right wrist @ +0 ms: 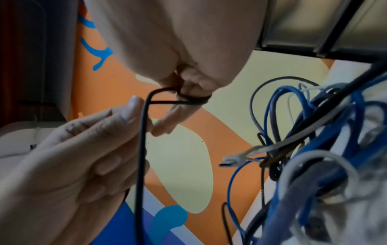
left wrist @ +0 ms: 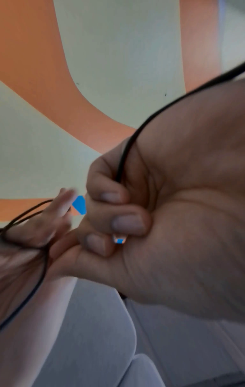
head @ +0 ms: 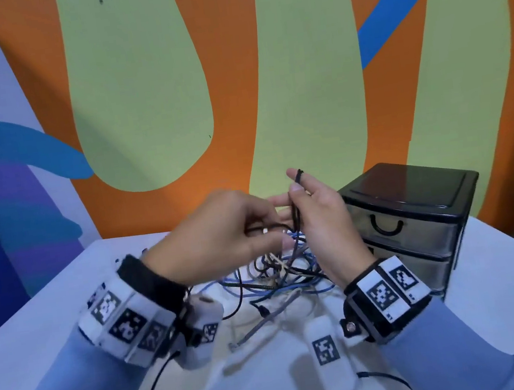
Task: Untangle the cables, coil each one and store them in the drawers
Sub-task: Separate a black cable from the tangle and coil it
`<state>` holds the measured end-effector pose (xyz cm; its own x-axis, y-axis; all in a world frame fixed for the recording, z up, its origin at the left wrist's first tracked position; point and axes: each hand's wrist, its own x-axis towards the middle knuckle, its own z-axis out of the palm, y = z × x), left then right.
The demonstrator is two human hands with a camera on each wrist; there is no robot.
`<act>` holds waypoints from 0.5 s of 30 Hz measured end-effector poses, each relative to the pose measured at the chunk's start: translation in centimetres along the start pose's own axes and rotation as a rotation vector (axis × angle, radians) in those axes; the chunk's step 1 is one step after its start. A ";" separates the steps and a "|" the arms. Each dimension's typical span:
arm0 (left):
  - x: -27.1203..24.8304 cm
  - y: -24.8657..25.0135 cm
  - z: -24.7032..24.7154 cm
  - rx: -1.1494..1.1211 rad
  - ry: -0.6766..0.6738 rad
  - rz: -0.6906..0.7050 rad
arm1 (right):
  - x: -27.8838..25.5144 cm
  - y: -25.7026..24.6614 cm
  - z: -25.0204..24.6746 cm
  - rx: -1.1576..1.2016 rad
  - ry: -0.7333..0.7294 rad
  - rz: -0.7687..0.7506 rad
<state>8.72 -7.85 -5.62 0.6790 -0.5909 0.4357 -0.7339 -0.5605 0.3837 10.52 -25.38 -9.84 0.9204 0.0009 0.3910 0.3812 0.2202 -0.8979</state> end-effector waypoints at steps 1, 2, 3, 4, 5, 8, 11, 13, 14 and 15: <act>0.5 -0.4 -0.9 -0.040 0.007 -0.009 | 0.0 0.2 0.0 -0.045 -0.018 0.030; 1.1 -0.9 -1.6 -0.095 0.021 -0.017 | 0.1 0.3 0.0 -0.071 -0.052 0.057; 1.5 -1.5 -2.1 -0.150 0.051 -0.027 | 0.1 0.4 0.1 -0.077 -0.103 0.083; 1.7 -2.1 -2.3 -0.202 0.098 -0.033 | 0.1 0.3 0.1 -0.069 -0.162 0.110; 1.9 -2.9 -2.1 -0.223 0.158 -0.032 | 0.1 0.2 0.0 -0.052 -0.220 0.136; 1.7 -4.9 -1.0 -0.104 0.294 0.025 | -0.1 -0.4 -0.5 -0.020 -0.362 0.216; 1.2 -6.6 -0.4 -0.005 0.413 0.033 | 0.0 -0.7 -1.2 0.004 -0.389 0.297; 0.9 -7.2 -0.6 0.063 0.489 0.067 | 0.0 -0.8 -1.2 0.098 -0.382 0.338; 0.8 -7.6 -0.6 0.101 0.520 0.082 | -0.1 -0.9 -1.2 0.171 -0.375 0.352; 0.6 -8.0 -0.6 0.130 0.538 0.080 | -0.2 -1.1 -1.2 0.260 -0.371 0.359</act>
<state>14.98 -3.38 -7.92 0.4916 -0.2743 0.8265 -0.7515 -0.6133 0.2434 10.04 -26.77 -9.17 0.8784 0.4513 0.1575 -0.0265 0.3750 -0.9267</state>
